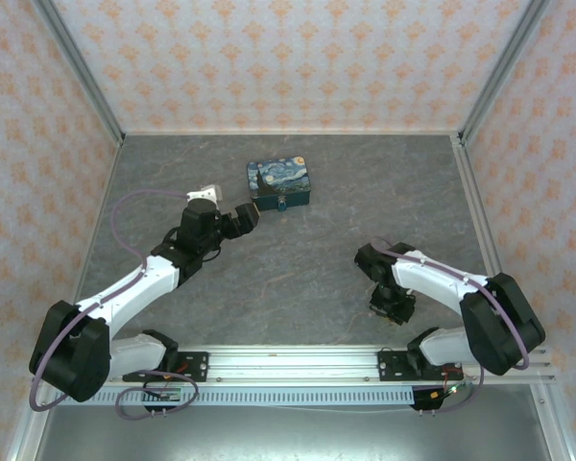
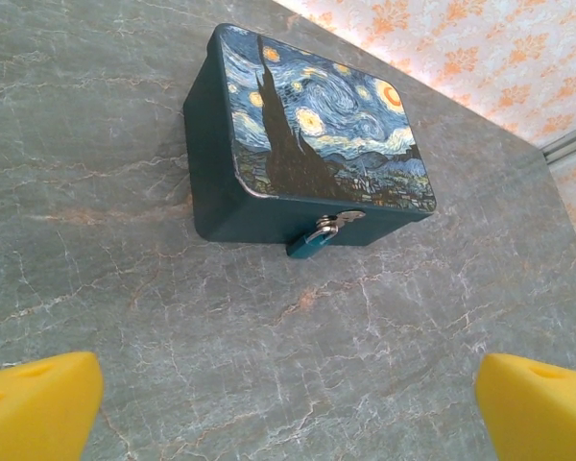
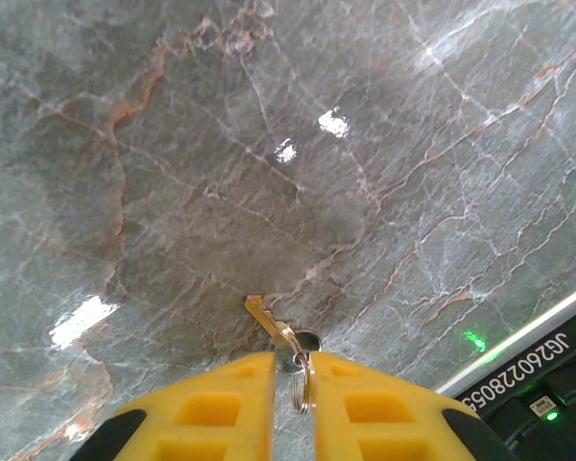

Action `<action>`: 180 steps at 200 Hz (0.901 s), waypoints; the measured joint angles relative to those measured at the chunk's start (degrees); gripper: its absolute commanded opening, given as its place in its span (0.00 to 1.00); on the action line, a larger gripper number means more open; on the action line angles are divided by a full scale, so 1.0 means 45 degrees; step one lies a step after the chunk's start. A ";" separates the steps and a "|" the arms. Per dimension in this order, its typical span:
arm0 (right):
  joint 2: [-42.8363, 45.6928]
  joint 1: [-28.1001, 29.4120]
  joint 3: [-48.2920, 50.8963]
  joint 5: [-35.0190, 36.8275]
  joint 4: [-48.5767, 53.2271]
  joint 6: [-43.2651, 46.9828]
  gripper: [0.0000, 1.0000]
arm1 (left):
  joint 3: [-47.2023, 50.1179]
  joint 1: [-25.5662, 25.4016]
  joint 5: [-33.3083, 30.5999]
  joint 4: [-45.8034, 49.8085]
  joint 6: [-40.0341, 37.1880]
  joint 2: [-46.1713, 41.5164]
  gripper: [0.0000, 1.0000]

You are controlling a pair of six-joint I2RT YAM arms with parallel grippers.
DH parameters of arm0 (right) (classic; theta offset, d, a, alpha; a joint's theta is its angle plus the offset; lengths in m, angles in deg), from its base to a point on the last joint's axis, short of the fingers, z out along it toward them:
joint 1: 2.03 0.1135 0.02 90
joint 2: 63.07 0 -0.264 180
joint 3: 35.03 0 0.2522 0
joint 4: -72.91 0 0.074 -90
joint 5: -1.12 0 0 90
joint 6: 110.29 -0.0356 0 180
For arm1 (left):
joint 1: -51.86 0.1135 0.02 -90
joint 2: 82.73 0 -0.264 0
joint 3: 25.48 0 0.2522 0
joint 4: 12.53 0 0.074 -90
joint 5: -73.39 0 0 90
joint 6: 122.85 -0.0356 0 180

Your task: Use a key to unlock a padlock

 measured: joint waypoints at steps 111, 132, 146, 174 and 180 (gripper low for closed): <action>0.0379 0.0000 -0.0393 -0.0092 -0.0325 0.0495 0.00 | -0.0039 0.0000 -0.0112 0.0675 -0.0219 -0.0748 1.00; 0.1350 0.0000 -0.1078 -0.0058 -0.1156 0.1171 0.00 | -0.0248 0.0000 -0.0039 0.0850 -0.0005 -0.0952 1.00; 0.1846 0.0000 -0.1719 -0.0073 -0.1943 0.1846 0.00 | -0.0461 0.0000 0.0063 0.0923 0.0418 -0.1030 1.00; 0.2239 0.0000 -0.3152 -0.0287 -0.3502 0.3599 0.00 | -0.1054 0.0000 0.0593 0.1243 0.2001 -0.1015 0.98; 0.2225 0.0000 -0.3434 -0.0403 -0.3842 0.4002 0.00 | -0.1195 0.0000 0.0729 0.1316 0.2463 -0.0976 0.97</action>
